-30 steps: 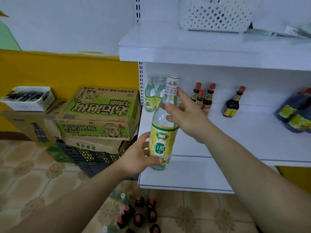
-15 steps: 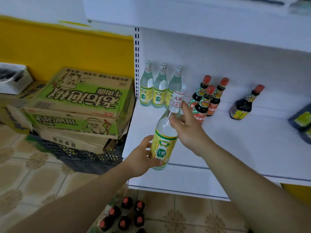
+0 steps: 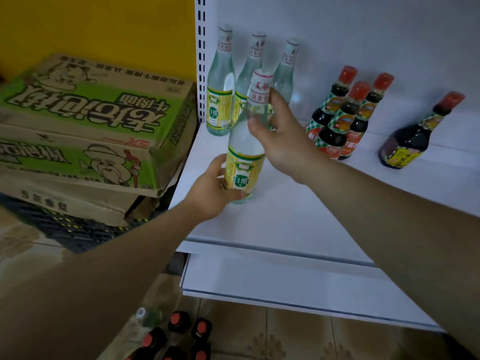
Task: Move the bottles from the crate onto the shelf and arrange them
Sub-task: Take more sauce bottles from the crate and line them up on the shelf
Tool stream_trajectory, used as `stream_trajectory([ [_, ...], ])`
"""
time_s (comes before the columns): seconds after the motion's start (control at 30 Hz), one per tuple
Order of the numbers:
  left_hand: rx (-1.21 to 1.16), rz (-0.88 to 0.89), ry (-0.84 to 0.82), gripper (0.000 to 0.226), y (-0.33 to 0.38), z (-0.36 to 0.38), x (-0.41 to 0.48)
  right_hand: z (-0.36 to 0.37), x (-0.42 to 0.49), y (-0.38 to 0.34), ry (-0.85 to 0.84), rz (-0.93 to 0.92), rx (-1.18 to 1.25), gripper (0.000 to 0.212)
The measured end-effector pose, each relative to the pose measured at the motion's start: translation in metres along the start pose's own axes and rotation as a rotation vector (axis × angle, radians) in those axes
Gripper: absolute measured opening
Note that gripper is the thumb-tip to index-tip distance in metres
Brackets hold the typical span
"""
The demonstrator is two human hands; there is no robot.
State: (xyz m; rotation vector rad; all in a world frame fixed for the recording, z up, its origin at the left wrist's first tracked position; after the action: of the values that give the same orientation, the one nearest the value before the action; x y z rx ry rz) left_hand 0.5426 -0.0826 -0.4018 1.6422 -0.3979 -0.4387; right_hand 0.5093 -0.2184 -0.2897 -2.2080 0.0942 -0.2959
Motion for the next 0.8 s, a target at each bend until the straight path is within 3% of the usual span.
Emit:
stream_trajectory([
  [0.47,-0.001,0.082,0.121,0.080,-0.013,-0.050,0.067,0.046,0.084,0.002,0.007,0.014,0.079,0.023],
  [0.57,-0.024,0.091,0.120,0.079,-0.014,-0.054,0.079,0.050,0.093,0.003,0.051,0.013,0.072,0.026],
  [0.7,-0.026,0.116,0.121,0.075,-0.018,-0.054,0.092,0.050,0.101,0.006,0.066,0.014,0.042,0.049],
  [0.8,-0.021,0.131,0.134,0.072,-0.022,-0.055,0.099,0.047,0.108,0.010,0.076,0.017,0.005,0.050],
])
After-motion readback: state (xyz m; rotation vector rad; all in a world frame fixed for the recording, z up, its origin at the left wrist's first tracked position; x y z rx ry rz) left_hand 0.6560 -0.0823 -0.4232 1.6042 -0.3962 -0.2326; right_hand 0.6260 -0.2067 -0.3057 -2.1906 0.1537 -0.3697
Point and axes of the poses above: each hand's wrist, its own x-axis towards the middle knuckle, its own z-axis out of the palm, y = z × x, the point moved 2 cm from there along x, towards the middle knuckle, and after that the axes turned 7 degrees about -x, right-handed, at the moved point
